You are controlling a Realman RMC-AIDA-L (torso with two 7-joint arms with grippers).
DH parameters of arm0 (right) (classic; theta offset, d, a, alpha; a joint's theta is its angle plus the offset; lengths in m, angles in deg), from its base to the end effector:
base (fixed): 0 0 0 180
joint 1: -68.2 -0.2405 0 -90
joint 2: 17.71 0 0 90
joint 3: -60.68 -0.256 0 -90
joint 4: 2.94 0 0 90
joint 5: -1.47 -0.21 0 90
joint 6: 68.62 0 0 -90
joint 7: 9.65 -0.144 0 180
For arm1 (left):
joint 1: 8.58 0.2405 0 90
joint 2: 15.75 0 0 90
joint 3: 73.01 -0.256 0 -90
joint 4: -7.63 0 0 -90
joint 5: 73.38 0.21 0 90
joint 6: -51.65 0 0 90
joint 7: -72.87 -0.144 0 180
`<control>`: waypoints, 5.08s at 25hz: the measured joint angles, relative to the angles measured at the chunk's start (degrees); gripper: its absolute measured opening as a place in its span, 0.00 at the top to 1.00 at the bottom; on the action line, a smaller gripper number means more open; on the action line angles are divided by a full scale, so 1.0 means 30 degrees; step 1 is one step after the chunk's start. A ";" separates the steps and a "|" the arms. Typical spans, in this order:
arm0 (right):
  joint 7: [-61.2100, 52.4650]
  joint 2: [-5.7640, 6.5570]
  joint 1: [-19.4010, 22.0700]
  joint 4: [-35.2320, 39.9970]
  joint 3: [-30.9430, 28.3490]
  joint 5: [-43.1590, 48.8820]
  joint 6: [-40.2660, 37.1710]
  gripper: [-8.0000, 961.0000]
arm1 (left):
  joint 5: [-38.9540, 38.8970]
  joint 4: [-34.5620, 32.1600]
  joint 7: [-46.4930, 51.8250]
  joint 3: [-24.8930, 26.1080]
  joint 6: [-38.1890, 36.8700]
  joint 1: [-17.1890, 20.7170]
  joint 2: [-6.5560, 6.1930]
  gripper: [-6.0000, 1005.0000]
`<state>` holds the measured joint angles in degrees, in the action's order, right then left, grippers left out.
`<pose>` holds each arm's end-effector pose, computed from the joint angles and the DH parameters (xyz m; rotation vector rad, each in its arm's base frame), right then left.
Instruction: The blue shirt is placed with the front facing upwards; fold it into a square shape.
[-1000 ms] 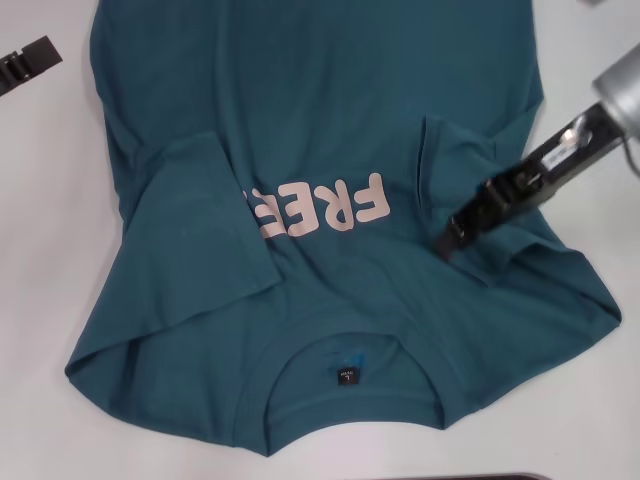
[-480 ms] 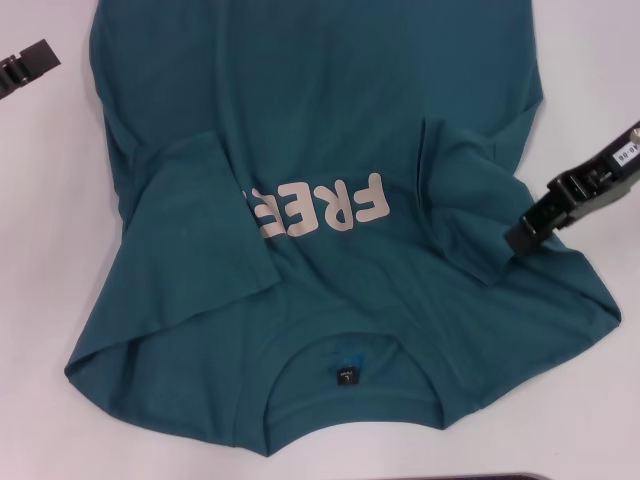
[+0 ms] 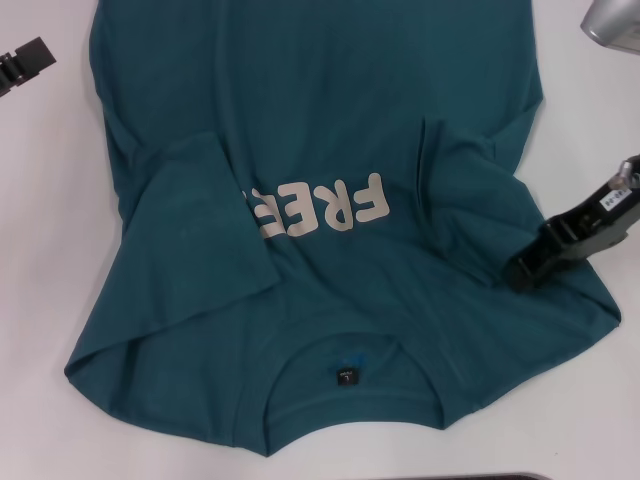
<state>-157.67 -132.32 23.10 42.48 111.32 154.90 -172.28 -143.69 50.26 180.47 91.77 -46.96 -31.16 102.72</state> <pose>0.2449 0.3431 0.0230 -2.4827 1.8222 -0.5268 -0.3114 0.2959 0.0843 -2.1212 -1.3001 -1.2029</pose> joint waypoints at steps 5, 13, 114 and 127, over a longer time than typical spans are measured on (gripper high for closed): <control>-0.0721 -0.0430 0.0029 0.0088 0.0178 0.0051 0.1263 0.65 | -0.0045 -0.0001 0.0007 0.0005 -0.0033 -0.0010 -0.0003 0.24; -0.1613 -0.0983 -0.0184 0.0246 0.1019 0.1201 0.2449 0.65 | -0.0250 -0.0001 0.0019 0.0007 -0.0036 0.0095 -0.0004 0.24; 1.2980 0.1871 0.4073 -0.3473 -0.8599 -1.1253 0.1700 0.33 | -0.3308 -0.0266 0.1983 -0.0068 0.3312 0.1121 -0.0681 0.26; 1.5775 -0.0989 0.6084 0.5283 -0.8167 -0.9515 0.1121 0.14 | -0.0641 -0.0056 0.1248 -0.2414 -0.1959 0.1404 -0.2155 0.26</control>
<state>-110.34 -135.29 41.35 58.33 86.82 126.35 -168.92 -145.61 50.09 184.21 84.52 -52.84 -26.95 96.26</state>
